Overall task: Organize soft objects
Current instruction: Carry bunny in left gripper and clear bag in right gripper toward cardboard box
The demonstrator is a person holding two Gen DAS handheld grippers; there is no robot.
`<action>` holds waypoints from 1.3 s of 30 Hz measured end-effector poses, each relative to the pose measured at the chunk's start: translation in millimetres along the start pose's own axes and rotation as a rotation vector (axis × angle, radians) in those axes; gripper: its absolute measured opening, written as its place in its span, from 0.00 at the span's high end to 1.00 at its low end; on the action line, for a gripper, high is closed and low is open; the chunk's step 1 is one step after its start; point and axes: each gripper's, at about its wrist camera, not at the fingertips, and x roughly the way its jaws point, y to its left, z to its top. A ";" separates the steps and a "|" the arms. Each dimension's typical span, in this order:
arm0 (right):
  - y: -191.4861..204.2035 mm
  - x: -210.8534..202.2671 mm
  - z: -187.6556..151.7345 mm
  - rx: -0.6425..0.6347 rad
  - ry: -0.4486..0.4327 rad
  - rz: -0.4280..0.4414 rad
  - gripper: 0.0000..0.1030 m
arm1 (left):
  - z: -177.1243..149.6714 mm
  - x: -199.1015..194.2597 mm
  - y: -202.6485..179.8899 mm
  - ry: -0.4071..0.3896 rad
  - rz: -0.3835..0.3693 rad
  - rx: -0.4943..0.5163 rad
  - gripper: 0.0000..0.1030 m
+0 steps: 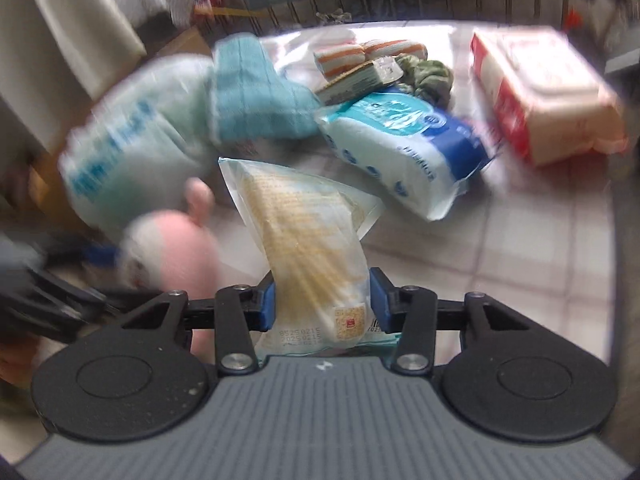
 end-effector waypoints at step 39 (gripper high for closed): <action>172.9 -28.7 128.6 0.097 -0.096 0.689 0.57 | 70.3 -216.7 114.7 -0.384 0.055 -0.129 0.23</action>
